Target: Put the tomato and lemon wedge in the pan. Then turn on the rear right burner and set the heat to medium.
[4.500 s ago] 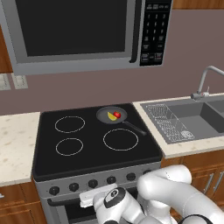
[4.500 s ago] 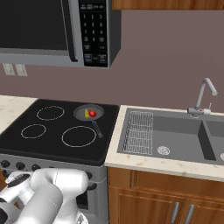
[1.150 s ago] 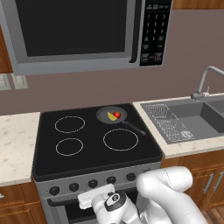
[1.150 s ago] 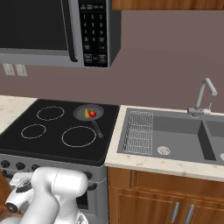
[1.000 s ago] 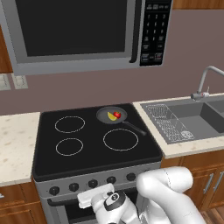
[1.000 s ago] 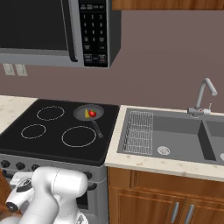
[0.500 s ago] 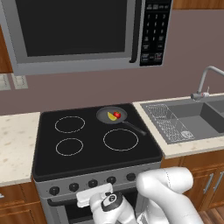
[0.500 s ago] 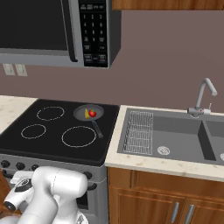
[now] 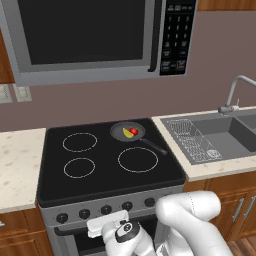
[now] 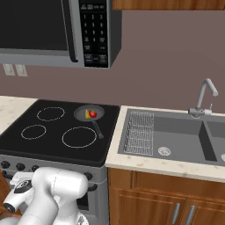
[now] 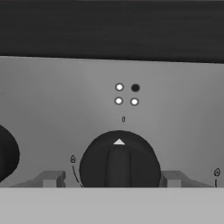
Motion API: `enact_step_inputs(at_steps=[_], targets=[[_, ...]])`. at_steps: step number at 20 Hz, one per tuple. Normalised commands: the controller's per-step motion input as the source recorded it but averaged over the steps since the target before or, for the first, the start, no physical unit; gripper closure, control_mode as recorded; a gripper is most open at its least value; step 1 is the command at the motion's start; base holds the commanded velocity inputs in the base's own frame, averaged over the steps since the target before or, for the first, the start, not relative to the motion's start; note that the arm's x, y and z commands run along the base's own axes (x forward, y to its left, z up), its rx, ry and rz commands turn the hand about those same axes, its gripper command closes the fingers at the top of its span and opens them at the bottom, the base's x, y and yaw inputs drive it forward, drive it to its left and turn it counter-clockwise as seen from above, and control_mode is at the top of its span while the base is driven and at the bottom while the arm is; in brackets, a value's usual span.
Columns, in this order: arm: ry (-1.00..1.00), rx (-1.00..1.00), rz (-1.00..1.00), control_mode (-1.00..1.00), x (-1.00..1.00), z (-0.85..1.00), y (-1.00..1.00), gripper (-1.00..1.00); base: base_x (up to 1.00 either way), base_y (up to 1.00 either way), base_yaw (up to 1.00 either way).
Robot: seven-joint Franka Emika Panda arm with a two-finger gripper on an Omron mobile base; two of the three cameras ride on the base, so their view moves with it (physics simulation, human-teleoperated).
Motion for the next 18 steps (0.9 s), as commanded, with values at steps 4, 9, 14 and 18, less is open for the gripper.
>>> enact_step_inputs(at_steps=[4,9,14,18], targets=[[0.00,0.00,0.00,-1.00,0.00,0.00,0.00,1.00,0.00,0.00,0.00],[0.00,0.00,0.00,-1.00,0.00,0.00,0.00,1.00,0.00,0.00,0.00],[0.00,0.00,0.00,-1.00,0.00,0.00,0.00,1.00,0.00,0.00,0.00],[0.00,0.00,0.00,-1.00,0.00,0.00,0.00,1.00,0.00,0.00,0.00]])
